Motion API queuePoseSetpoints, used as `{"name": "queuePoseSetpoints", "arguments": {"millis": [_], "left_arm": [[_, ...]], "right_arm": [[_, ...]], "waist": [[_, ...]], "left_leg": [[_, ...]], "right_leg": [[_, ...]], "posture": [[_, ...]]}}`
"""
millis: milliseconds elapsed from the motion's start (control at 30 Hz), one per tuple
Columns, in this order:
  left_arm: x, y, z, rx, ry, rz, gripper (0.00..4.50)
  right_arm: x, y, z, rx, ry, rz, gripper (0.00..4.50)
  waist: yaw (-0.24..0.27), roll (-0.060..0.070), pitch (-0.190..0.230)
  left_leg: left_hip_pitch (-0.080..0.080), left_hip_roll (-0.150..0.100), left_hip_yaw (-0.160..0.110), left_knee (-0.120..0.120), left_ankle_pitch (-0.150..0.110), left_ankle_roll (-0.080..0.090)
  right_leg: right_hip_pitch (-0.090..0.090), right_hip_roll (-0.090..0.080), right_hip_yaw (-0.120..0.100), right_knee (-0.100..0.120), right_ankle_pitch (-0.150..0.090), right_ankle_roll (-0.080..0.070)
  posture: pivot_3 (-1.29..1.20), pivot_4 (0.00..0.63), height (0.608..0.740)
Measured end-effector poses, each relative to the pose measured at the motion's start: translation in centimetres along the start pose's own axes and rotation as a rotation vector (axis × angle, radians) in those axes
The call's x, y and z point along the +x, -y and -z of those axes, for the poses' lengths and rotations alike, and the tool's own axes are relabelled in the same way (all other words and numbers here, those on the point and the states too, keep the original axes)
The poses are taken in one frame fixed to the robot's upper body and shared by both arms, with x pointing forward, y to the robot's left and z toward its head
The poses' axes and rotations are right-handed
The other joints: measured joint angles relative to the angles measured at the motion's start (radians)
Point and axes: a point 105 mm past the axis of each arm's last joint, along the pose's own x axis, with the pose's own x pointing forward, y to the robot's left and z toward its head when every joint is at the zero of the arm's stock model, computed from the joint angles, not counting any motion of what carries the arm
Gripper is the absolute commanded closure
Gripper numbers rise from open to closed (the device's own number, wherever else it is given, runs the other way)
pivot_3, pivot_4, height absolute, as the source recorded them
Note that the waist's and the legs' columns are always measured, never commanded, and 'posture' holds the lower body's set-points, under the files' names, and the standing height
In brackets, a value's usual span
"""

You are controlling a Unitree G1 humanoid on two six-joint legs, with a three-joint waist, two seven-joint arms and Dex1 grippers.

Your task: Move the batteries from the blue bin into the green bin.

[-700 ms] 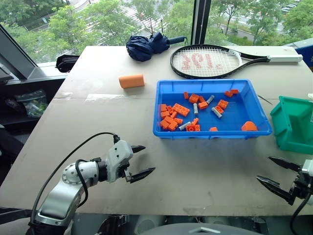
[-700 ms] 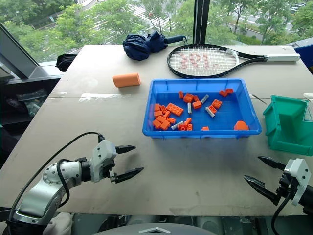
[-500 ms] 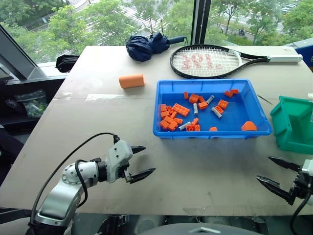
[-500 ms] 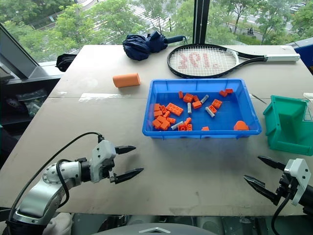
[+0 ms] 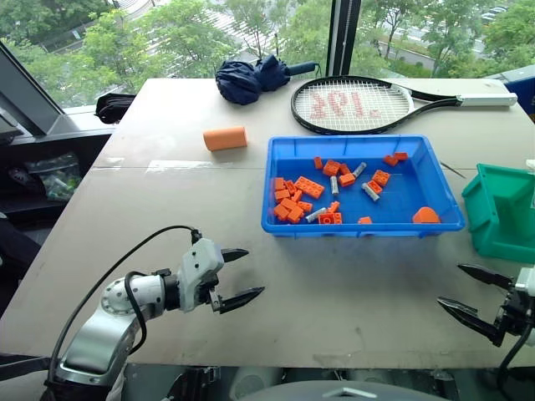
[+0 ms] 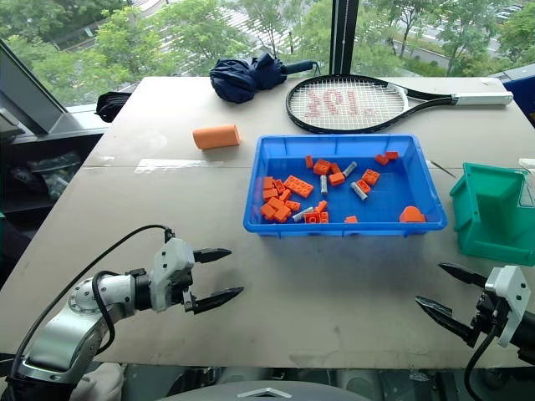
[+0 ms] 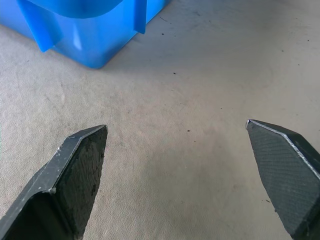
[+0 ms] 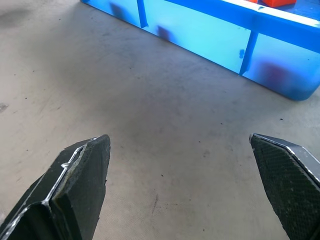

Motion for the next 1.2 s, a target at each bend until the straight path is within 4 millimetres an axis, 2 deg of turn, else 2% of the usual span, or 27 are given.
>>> {"name": "queuePoseSetpoints", "arguments": {"millis": [133,267,433,533,700,833,967,1067,1200], "left_arm": [[-0.7,-0.7,-1.0,-0.004,0.025,-0.005,0.00],[-1.3,-1.5,-4.1,0.026,0.082,0.055,0.00],[-2.2,-2.7,-8.2,0.081,0.128,0.121,0.00],[-3.2,-3.4,-9.7,0.131,0.108,0.139,0.00],[-4.4,-4.1,-10.7,0.137,0.083,0.166,0.00],[-5.5,-4.3,-11.5,0.148,0.075,0.175,0.00],[-6.2,-4.4,-10.9,0.128,0.039,0.177,0.00],[-6.6,-4.5,-10.4,0.114,0.015,0.175,0.00],[-6.8,-4.6,-10.9,0.125,0.026,0.164,0.00]], "right_arm": [[0.8,-0.5,-1.8,-0.004,0.035,-0.050,0.04],[3.0,-0.9,-6.6,-0.095,0.108,-0.143,0.04],[7.8,-1.3,-12.2,-0.210,0.163,-0.242,0.04],[10.7,-1.3,-15.2,-0.278,0.199,-0.268,0.04],[15.0,-0.6,-15.6,-0.314,0.108,-0.297,0.04],[18.3,-1.0,-15.8,-0.356,0.028,-0.351,0.04],[21.6,-1.6,-15.7,-0.377,-0.064,-0.404,0.04],[23.2,-2.1,-15.1,-0.380,-0.159,-0.451,0.04],[25.3,-2.4,-14.3,-0.389,-0.258,-0.463,0.04]], "waist": [[0.000,0.000,0.000],[-0.003,0.000,0.001],[-0.006,-0.002,0.003],[-0.007,-0.004,0.003],[-0.006,-0.006,0.005],[-0.017,-0.006,0.006],[-0.032,-0.006,0.006],[-0.035,-0.006,0.006],[-0.034,-0.006,0.006]], "left_leg": [[0.000,0.000,0.000,0.000,0.000,0.000],[0.000,0.001,0.000,0.001,0.000,0.000],[-0.002,0.001,0.000,0.001,0.002,-0.003],[-0.002,0.001,0.000,0.000,0.003,-0.005],[-0.004,0.000,0.000,-0.001,0.003,-0.004],[-0.004,0.000,0.000,-0.001,0.003,-0.004],[-0.004,0.001,0.000,-0.001,0.003,-0.005],[-0.005,0.001,0.000,-0.003,0.003,-0.005],[-0.005,0.000,0.000,-0.003,0.003,-0.005]], "right_leg": [[0.000,0.000,0.000,0.000,0.000,0.000],[0.000,0.001,0.000,0.000,0.000,0.000],[-0.001,0.001,-0.001,0.000,0.000,0.000],[-0.001,0.001,-0.002,-0.002,0.000,0.000],[-0.002,0.001,-0.002,-0.005,0.000,0.000],[-0.003,0.001,-0.002,-0.004,0.000,0.000],[-0.005,0.001,-0.001,-0.003,0.000,0.000],[-0.006,0.001,-0.001,-0.003,0.001,0.000],[-0.006,0.001,-0.001,-0.003,0.001,0.000]], "posture": [[0.00,0.150,0.740],[0.00,0.150,0.740],[0.00,0.150,0.740],[0.00,0.150,0.740],[0.00,0.150,0.740],[0.00,0.150,0.740],[0.00,0.150,0.740],[0.00,0.150,0.740],[0.00,0.150,0.740]]}}
